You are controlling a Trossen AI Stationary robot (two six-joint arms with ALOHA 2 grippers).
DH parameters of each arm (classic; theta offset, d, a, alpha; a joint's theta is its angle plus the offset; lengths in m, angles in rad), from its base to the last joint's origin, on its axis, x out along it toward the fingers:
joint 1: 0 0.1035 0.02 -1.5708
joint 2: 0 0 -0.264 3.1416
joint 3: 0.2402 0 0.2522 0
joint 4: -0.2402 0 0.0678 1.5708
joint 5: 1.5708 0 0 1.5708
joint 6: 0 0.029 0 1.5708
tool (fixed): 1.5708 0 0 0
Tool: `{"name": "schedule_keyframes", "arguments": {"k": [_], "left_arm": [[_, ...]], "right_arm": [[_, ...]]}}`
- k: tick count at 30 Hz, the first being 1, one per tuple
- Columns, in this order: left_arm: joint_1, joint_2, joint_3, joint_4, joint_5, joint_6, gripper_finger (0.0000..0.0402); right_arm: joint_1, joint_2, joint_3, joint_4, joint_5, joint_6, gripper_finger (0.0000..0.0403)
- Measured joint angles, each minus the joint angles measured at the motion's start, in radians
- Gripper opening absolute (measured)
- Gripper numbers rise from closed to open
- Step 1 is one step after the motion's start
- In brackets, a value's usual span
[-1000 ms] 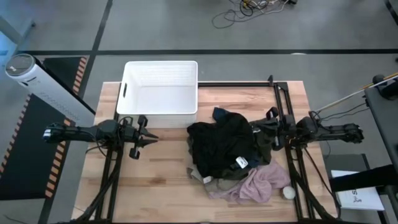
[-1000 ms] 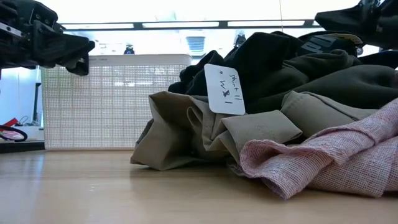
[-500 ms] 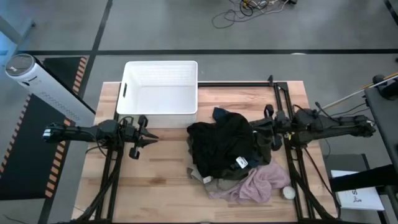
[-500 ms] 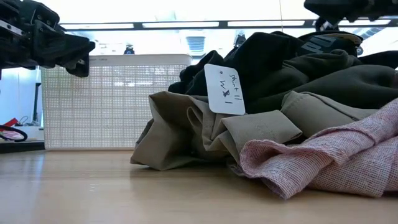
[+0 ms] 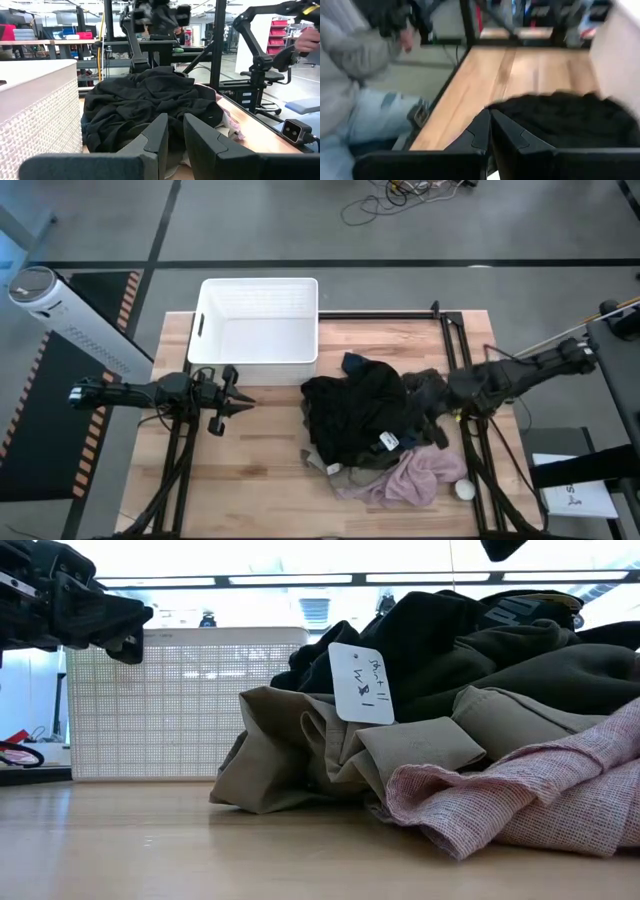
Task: Sort clothes
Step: Put the black shirt into the white bin
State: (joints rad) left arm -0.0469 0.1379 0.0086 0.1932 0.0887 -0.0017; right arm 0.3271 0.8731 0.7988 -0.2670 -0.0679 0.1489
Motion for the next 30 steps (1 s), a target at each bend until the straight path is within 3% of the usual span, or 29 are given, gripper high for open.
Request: {"name": "schedule_keyframes", "arguments": {"k": [10,21,26,30], "left_arm": [[0.000,0.000,0.000,0.021,-0.008,0.000,0.0050],[0.000,0.012,0.000,0.032,-0.051,0.001,0.0050],[0.000,0.034,0.000,0.029,-0.054,0.000,0.0050],[0.000,0.047,0.000,0.034,-0.056,0.000,0.0050]], "right_arm": [[0.261,0.298,0.306,-0.320,0.174,0.227,0.0000],[0.325,0.600,0.605,-0.733,0.175,0.519,0.0002],[0.312,0.692,0.675,-0.857,0.200,0.523,0.0039],[0.271,0.747,0.725,-0.886,0.211,0.519,0.0096]]}}
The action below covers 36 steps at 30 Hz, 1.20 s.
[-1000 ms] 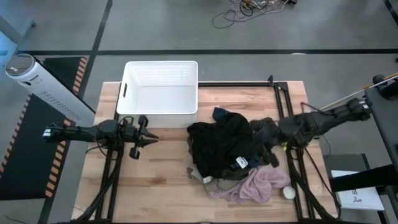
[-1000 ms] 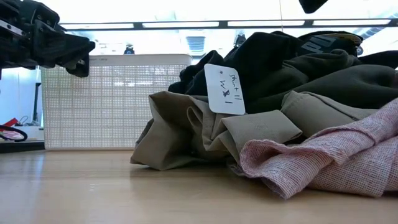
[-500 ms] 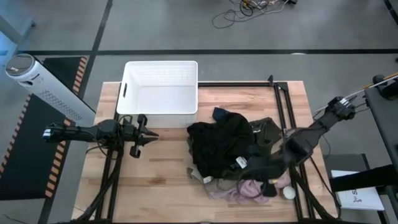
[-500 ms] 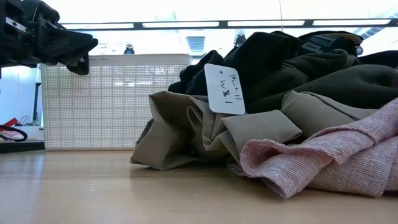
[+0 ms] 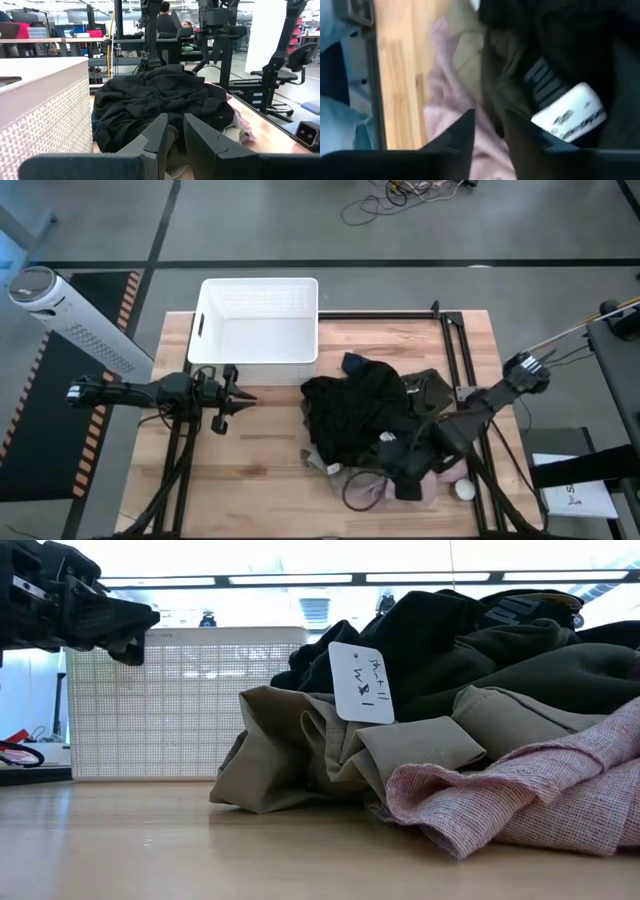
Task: Sort clothes
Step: Put the black shirt into the white bin
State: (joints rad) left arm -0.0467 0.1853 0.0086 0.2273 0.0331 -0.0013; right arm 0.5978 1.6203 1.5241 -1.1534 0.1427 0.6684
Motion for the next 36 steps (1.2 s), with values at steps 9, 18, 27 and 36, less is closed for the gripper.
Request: {"name": "schedule_keyframes", "arguments": {"k": [9,18,27,36], "left_arm": [[0.001,0.016,0.000,0.025,-0.043,0.003,0.0050],[0.001,0.024,0.000,0.025,-0.048,0.021,0.0050],[0.001,0.028,0.000,0.027,-0.051,0.048,0.0050],[0.001,0.031,0.000,0.028,-0.051,0.045,0.0050]], "right_arm": [[-0.130,0.077,0.146,-0.097,0.121,-0.157,0.0238],[-0.284,0.167,0.172,-0.108,0.086,-0.388,0.0280],[-0.376,0.280,0.215,-0.106,-0.018,-0.521,0.0185],[-0.349,0.322,0.332,-0.156,-0.009,-0.609,0.0015]]}}
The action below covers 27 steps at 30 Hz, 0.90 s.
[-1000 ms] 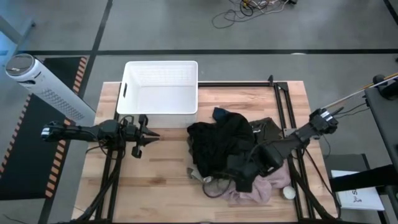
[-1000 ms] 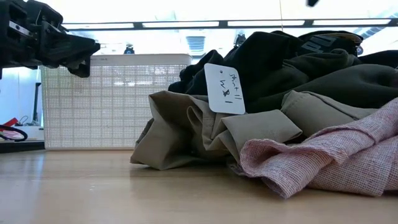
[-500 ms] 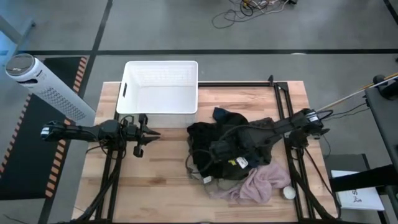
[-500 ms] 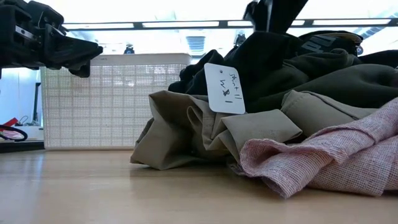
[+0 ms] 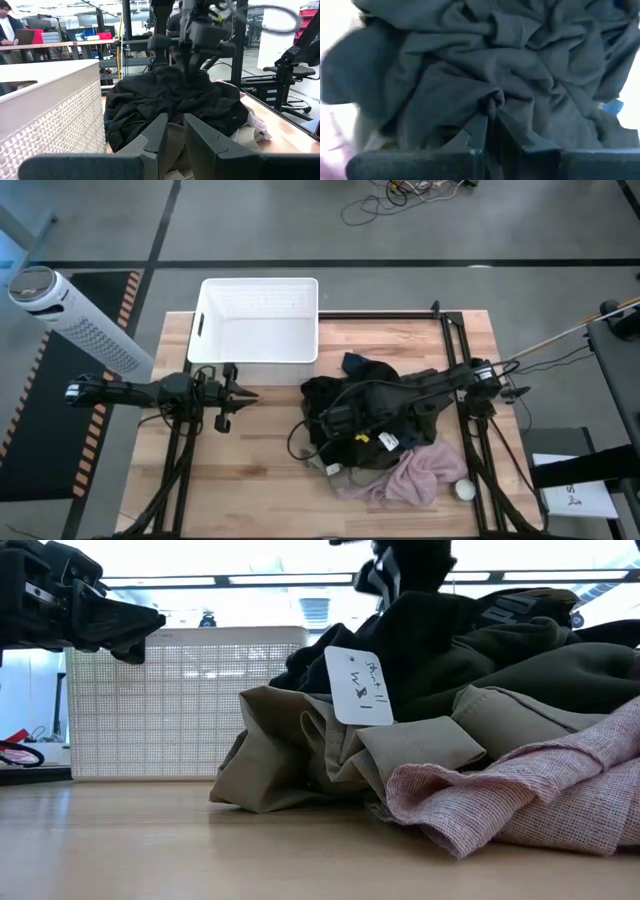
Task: Sort clothes
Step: Put the black shirt into the white bin
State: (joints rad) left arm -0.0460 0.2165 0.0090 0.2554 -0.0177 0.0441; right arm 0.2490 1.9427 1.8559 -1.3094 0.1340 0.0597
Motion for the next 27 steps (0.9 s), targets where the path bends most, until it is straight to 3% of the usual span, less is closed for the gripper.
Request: {"name": "schedule_keyframes", "arguments": {"k": [7,15,22,27], "left_arm": [[0.000,0.000,0.000,0.004,0.000,-0.002,0.0050],[0.000,0.001,0.000,0.040,0.000,-0.003,0.0050],[0.000,0.001,0.000,0.050,0.001,-0.001,0.0050],[0.000,0.001,0.000,0.056,0.001,0.007,0.0050]], "right_arm": [[0.066,-0.004,0.232,-0.143,0.146,0.041,0.0002],[0.099,-0.005,0.492,-0.168,0.341,0.027,0.0001],[0.091,-0.058,0.500,-0.016,0.588,-0.112,0.0001],[0.089,-0.075,0.500,0.277,0.753,-0.386,0.0000]]}}
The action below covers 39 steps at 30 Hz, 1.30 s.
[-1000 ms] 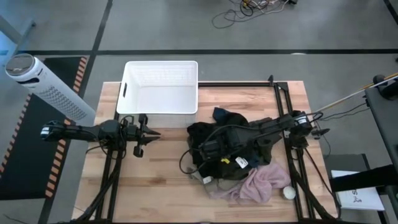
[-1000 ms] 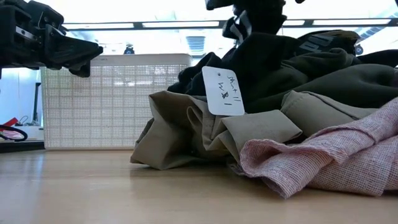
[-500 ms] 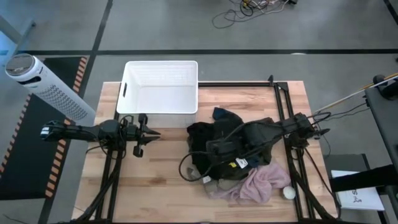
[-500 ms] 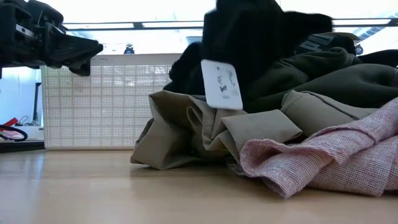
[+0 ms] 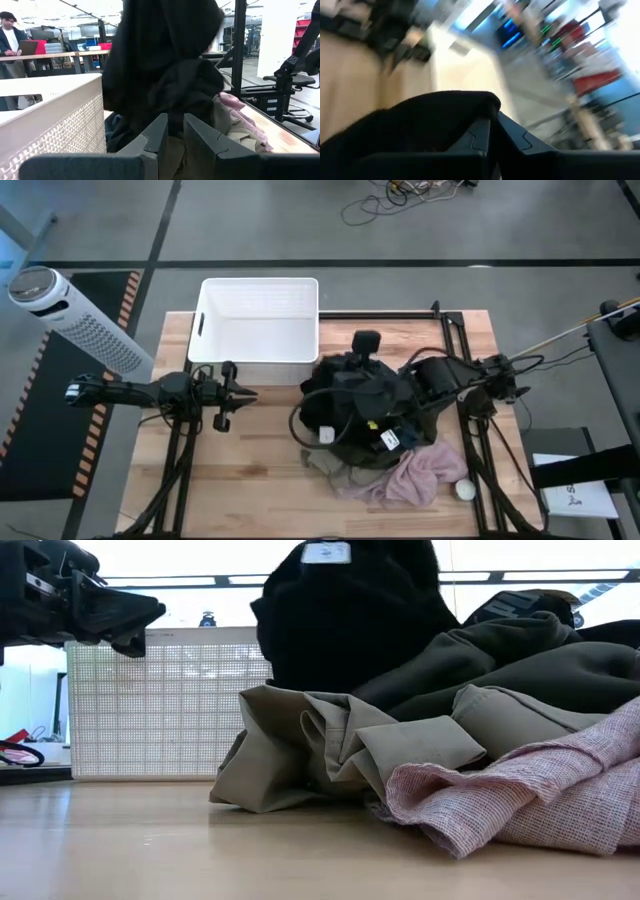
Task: Sort clothes
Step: Put the black shirt into the white bin
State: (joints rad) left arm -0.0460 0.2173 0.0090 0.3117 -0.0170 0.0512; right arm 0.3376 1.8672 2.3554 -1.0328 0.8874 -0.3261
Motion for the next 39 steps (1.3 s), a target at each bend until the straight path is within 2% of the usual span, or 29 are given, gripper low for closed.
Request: {"name": "schedule_keyframes", "arguments": {"k": [4,8,11,14,19,26,30,39], "left_arm": [[0.000,0.002,0.000,0.004,0.000,0.000,0.0050],[0.000,0.003,0.000,0.006,0.000,0.001,0.0050],[0.000,0.003,0.000,0.006,0.000,0.001,0.0050],[0.000,0.004,0.000,0.006,0.000,0.001,0.0050],[0.000,0.005,0.003,0.004,0.000,0.015,0.0050],[0.000,0.013,0.005,0.004,0.000,0.020,0.0050],[0.000,0.019,0.006,0.005,-0.001,0.039,0.0050],[0.000,0.036,0.008,0.011,-0.001,0.047,0.0050]], "right_arm": [[-0.015,-0.003,0.000,0.336,0.060,-0.294,0.0000],[-0.051,-0.003,0.000,0.680,0.060,-0.611,0.0000],[-0.093,-0.005,0.000,0.904,0.027,-0.795,0.0000],[-0.142,-0.007,0.000,1.049,-0.048,-0.890,0.0000],[-0.224,-0.007,0.000,1.198,-0.171,-0.948,0.0000],[-0.337,-0.007,0.000,1.369,-0.347,-0.943,0.0000],[-0.398,-0.008,0.000,1.479,-0.426,-0.886,0.0000],[-0.498,-0.009,0.000,1.606,-0.600,-0.736,0.0000]]}}
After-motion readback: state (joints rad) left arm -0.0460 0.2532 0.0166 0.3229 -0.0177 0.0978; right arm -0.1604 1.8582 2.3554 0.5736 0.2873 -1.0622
